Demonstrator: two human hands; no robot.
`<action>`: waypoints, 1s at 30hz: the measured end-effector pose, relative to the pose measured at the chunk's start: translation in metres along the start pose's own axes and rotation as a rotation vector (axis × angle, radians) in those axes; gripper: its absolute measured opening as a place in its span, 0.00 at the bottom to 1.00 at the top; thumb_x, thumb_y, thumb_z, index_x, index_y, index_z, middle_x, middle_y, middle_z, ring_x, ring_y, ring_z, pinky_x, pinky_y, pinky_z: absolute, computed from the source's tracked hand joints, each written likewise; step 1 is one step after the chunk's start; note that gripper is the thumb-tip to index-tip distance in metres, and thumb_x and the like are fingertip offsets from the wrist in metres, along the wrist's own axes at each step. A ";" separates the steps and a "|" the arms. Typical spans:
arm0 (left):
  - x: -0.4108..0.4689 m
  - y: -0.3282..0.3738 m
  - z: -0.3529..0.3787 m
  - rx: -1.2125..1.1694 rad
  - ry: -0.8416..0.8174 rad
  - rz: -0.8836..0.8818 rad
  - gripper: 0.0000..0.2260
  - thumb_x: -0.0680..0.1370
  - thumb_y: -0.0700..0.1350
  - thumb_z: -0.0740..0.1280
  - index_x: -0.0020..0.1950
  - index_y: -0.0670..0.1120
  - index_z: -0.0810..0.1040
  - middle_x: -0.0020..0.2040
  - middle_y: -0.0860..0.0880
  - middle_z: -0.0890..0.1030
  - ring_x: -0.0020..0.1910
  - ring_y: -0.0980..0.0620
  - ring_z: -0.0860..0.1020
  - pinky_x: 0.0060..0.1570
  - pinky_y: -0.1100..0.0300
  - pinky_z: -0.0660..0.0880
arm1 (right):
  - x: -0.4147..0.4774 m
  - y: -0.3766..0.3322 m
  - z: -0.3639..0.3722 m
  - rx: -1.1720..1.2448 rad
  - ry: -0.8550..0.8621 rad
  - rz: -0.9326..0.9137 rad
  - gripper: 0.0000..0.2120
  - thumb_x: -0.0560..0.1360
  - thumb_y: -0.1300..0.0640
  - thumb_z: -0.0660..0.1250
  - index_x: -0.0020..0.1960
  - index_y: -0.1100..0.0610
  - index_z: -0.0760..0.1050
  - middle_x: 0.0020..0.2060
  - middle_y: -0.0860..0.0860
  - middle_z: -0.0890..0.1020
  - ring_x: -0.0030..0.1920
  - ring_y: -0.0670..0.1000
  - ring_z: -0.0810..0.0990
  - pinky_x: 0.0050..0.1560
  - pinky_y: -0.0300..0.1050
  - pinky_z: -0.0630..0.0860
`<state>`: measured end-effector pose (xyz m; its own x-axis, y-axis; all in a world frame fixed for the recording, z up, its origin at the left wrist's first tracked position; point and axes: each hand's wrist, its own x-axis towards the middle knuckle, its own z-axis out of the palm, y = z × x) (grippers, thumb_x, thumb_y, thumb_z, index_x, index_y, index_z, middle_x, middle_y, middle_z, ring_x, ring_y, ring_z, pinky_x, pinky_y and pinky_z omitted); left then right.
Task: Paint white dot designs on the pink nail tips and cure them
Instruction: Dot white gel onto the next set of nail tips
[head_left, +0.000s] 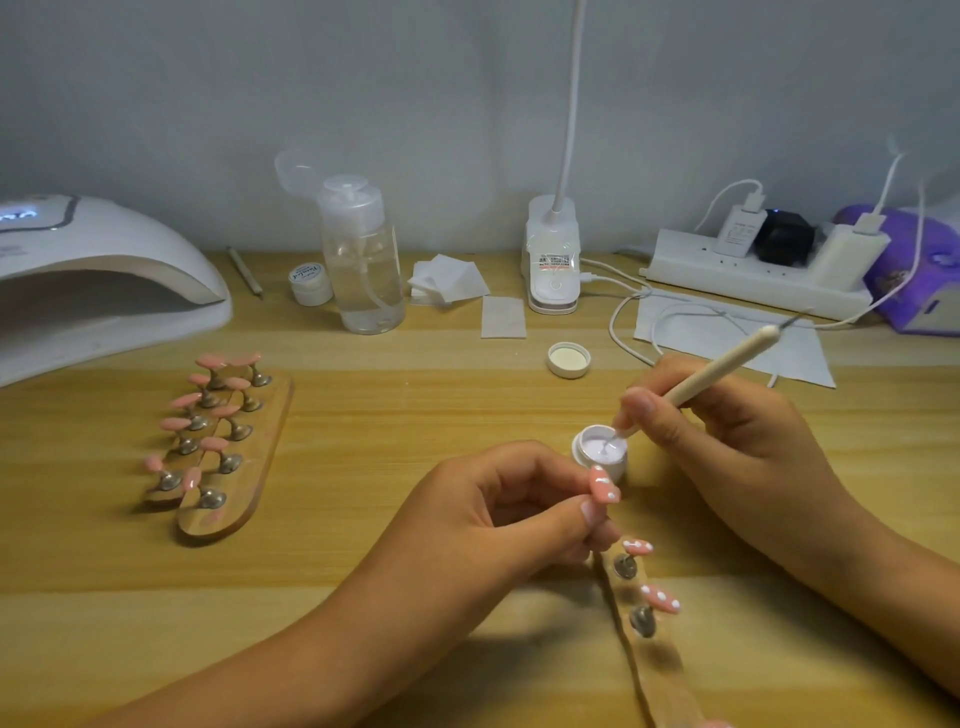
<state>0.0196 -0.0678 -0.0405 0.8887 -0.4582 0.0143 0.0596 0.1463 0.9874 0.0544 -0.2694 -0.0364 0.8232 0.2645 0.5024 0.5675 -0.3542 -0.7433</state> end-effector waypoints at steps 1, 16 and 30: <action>0.000 0.000 0.000 -0.008 0.002 -0.003 0.04 0.73 0.41 0.70 0.45 0.46 0.84 0.41 0.45 0.85 0.44 0.53 0.83 0.43 0.65 0.77 | -0.001 -0.001 -0.001 0.052 0.038 0.002 0.08 0.76 0.51 0.63 0.43 0.52 0.78 0.38 0.44 0.80 0.39 0.46 0.77 0.42 0.36 0.72; 0.000 0.002 0.001 -0.042 0.005 -0.025 0.05 0.72 0.41 0.70 0.46 0.44 0.83 0.41 0.45 0.85 0.44 0.53 0.84 0.44 0.65 0.78 | -0.010 -0.019 0.003 0.712 -0.024 0.246 0.10 0.70 0.57 0.70 0.33 0.52 0.71 0.28 0.49 0.73 0.29 0.44 0.73 0.46 0.42 0.80; 0.000 0.003 0.003 -0.092 0.024 -0.016 0.05 0.69 0.41 0.70 0.42 0.43 0.83 0.40 0.43 0.84 0.41 0.53 0.83 0.41 0.67 0.77 | -0.010 -0.028 0.006 0.590 -0.031 0.279 0.15 0.65 0.47 0.77 0.33 0.51 0.72 0.28 0.48 0.77 0.31 0.44 0.76 0.36 0.35 0.75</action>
<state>0.0187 -0.0704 -0.0369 0.8980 -0.4400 -0.0061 0.1141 0.2195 0.9689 0.0300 -0.2571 -0.0231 0.9322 0.2625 0.2493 0.2201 0.1361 -0.9659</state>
